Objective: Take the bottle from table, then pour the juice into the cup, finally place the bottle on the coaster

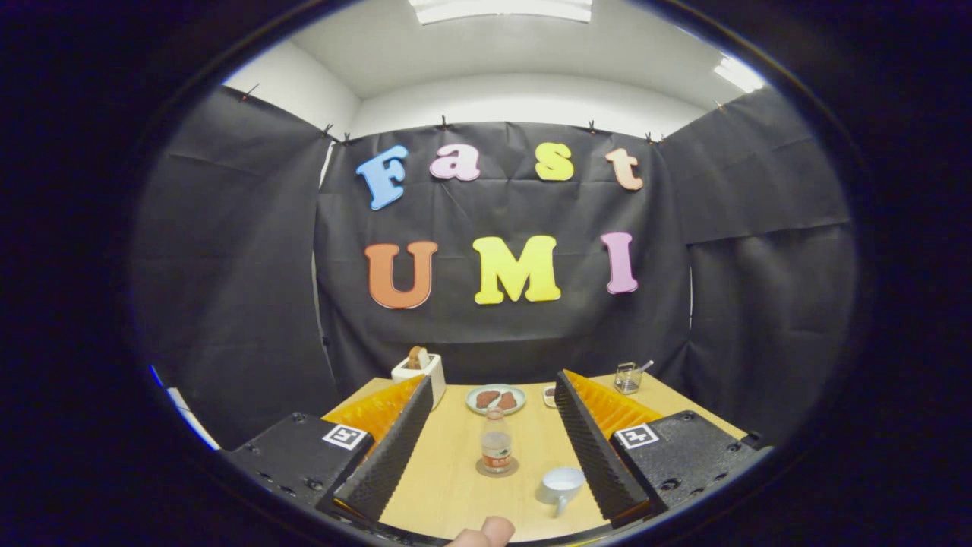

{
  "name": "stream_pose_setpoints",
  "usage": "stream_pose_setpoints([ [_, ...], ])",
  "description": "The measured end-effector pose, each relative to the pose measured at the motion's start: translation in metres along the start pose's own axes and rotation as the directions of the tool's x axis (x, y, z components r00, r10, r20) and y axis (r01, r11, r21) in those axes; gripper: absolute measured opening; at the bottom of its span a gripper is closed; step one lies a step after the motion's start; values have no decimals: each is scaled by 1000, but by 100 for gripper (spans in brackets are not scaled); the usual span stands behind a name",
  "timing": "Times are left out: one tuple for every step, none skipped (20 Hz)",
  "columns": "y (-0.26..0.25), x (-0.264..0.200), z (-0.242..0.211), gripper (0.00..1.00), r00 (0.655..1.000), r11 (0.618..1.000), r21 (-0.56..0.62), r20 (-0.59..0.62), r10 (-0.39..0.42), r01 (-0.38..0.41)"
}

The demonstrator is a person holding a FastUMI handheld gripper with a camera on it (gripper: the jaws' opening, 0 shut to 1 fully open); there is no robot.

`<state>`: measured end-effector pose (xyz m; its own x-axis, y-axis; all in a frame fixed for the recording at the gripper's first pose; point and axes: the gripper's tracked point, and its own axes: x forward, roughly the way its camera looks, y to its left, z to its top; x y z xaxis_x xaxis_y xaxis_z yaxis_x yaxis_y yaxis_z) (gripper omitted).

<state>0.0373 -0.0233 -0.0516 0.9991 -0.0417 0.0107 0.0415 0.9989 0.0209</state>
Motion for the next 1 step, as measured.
stream_pose_setpoints([
  [-2,-2,2,100,1000,1000,-3,6,-3,3],
])
